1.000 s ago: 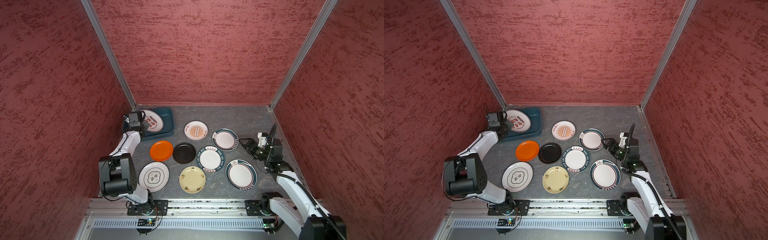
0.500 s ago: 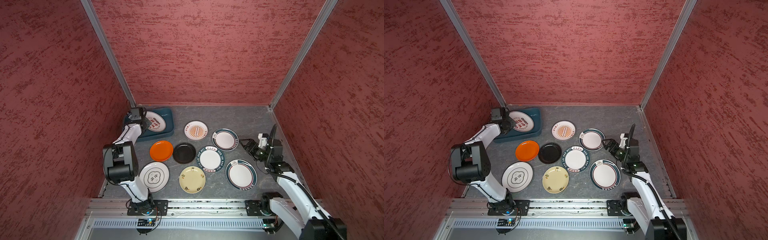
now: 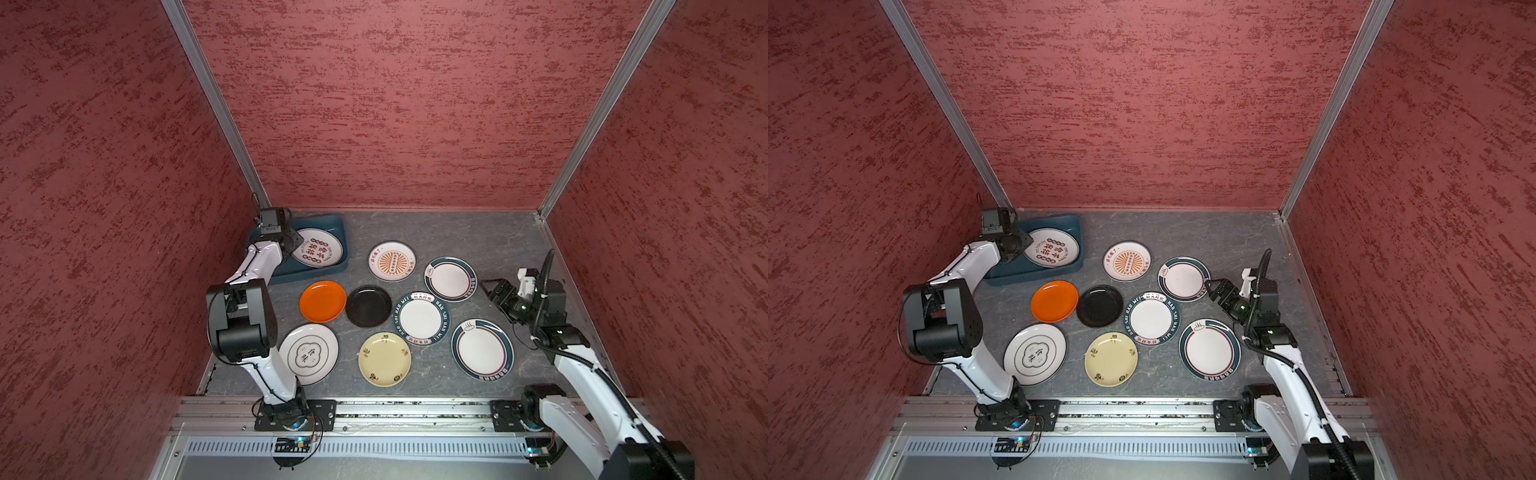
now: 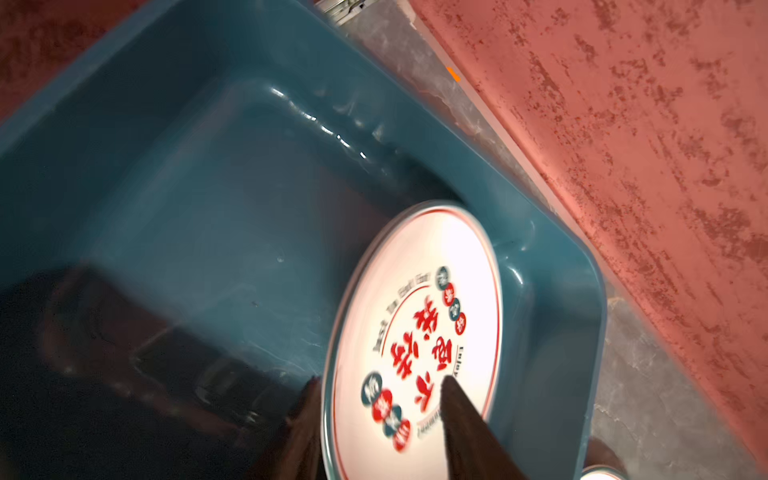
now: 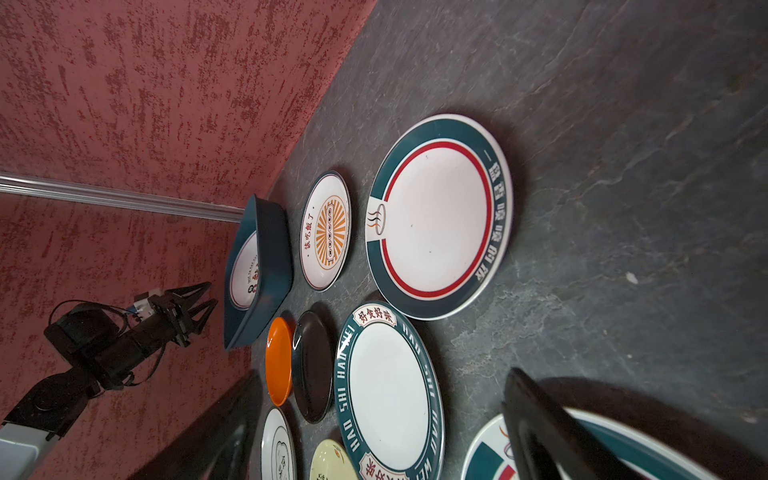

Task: Place the plates into the plastic bin on the countertop
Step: 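Lower the plate flat into the teal bin with the left gripper, then raise the left gripper from the bin while right gripper descends toward green-rimmed plate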

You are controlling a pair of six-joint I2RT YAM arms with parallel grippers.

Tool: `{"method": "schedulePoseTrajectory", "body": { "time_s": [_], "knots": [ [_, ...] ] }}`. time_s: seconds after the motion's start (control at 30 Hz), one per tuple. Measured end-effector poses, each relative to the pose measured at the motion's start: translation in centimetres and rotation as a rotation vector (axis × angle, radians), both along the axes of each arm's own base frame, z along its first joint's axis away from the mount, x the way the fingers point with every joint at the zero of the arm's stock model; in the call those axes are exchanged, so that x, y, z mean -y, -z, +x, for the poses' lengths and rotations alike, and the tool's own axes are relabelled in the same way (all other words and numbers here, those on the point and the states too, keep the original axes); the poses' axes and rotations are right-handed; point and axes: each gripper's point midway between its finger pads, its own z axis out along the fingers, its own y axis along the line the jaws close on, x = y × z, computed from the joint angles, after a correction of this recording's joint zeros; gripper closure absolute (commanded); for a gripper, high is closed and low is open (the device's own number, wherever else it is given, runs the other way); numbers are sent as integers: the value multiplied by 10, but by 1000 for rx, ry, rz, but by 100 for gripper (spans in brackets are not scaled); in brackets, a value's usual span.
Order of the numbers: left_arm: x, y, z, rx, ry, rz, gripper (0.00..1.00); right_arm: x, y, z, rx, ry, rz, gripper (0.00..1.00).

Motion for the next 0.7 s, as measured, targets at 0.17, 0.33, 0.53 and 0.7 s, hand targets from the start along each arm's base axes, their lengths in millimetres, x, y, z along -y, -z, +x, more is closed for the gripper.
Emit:
{"method": "schedulePoseTrajectory", "body": {
  "time_s": [0.17,0.33,0.53,0.7],
  "knots": [
    [3,-2,2,5,26,1,1,1,3,-2,-14,5,-4,9],
    [11,-5,0,8,50,11,1,5,12,-5,-43,15,-35,8],
    [37,-28,-22,61,96,25,1,13,26,-13,-103,17,-109,6],
    [72,-53,-44,134,165,43,1,20,21,-13,-106,17,-178,5]
  ]
}}
